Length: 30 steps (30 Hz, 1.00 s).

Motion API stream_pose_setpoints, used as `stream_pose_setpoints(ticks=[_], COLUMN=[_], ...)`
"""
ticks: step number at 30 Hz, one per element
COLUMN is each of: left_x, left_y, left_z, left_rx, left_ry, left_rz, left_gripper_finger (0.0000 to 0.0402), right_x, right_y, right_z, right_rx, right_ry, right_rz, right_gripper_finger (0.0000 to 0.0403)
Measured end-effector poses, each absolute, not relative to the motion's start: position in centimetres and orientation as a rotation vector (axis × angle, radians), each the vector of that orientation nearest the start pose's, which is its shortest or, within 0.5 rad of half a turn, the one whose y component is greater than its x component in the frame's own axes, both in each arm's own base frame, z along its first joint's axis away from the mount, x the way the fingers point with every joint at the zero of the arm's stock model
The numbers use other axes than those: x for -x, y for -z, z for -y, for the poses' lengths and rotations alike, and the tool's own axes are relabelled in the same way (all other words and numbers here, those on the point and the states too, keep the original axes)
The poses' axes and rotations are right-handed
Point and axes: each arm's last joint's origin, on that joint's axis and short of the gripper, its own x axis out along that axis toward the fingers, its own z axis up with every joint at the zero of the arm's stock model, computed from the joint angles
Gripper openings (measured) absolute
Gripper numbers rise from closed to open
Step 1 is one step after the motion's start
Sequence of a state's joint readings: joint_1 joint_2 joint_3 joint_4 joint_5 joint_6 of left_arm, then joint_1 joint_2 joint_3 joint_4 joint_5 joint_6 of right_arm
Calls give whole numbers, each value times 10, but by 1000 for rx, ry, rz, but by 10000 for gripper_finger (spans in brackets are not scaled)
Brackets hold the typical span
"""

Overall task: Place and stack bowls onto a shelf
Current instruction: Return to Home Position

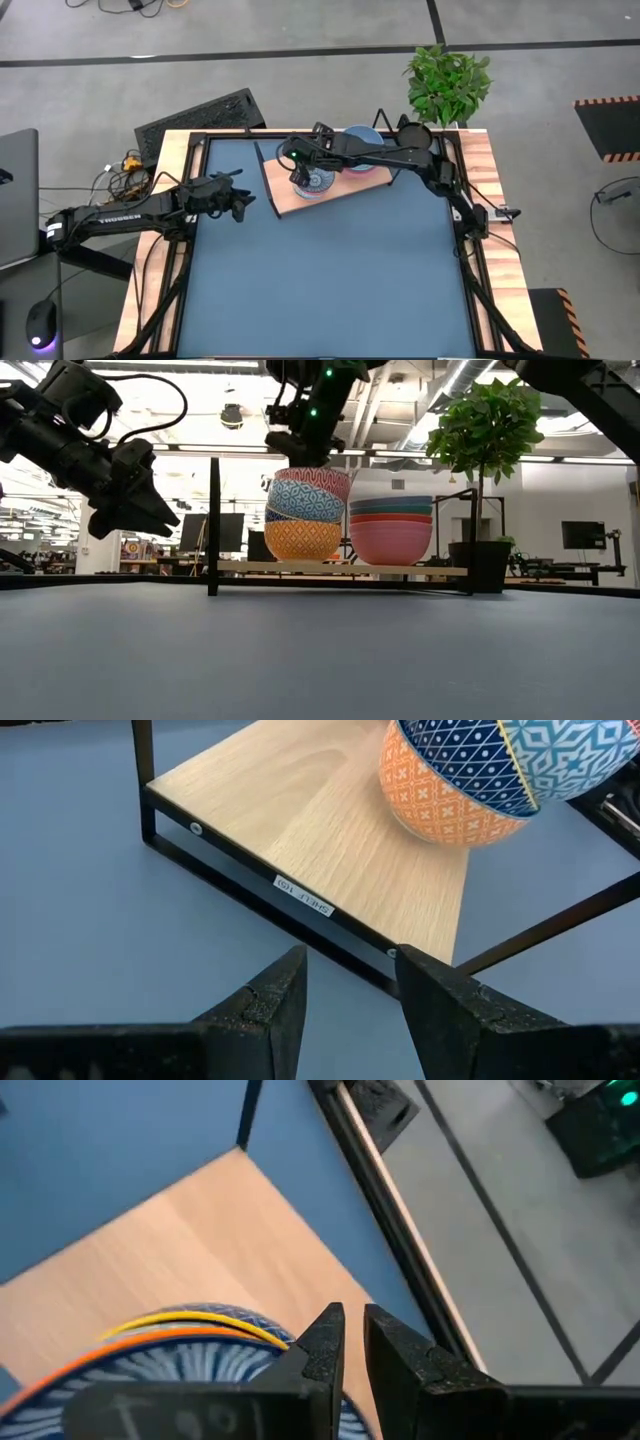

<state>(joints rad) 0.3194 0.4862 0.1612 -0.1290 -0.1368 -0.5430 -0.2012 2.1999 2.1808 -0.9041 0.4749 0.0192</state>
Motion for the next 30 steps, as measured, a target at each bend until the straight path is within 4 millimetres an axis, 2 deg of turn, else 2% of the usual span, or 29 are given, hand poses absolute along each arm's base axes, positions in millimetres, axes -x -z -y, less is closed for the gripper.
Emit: stream_pose_setpoints(ticks=[11,14,16,19,24,28,30], left_x=[-116,-116,-117,-119,-118,-110,-103], left_y=[-162,-162,-162,-169,-199,-230,-246], left_z=[-43,-43,-43,-42,-39,-35,-33], left_rx=[570,570,571,595,567,472,423], left_ry=[-567,-567,-566,-502,-392,-325,-300], left_rz=[-337,-338,-334,-285,-188,-114,-76], left_gripper_finger=[139,139,139,139,139,139,139], right_x=[-467,-463,-457,-432,-367,-313,-289], right_y=[-301,-309,-327,-363,-430,-463,-469], right_z=[117,108,94,70,47,40,39], right_rx=[122,135,141,158,168,112,88], right_ry=[587,564,536,471,418,269,238], right_rz=[-893,-901,-870,-860,-805,-728,-661], right_gripper_finger=[67,66,66,66,66,65,65])
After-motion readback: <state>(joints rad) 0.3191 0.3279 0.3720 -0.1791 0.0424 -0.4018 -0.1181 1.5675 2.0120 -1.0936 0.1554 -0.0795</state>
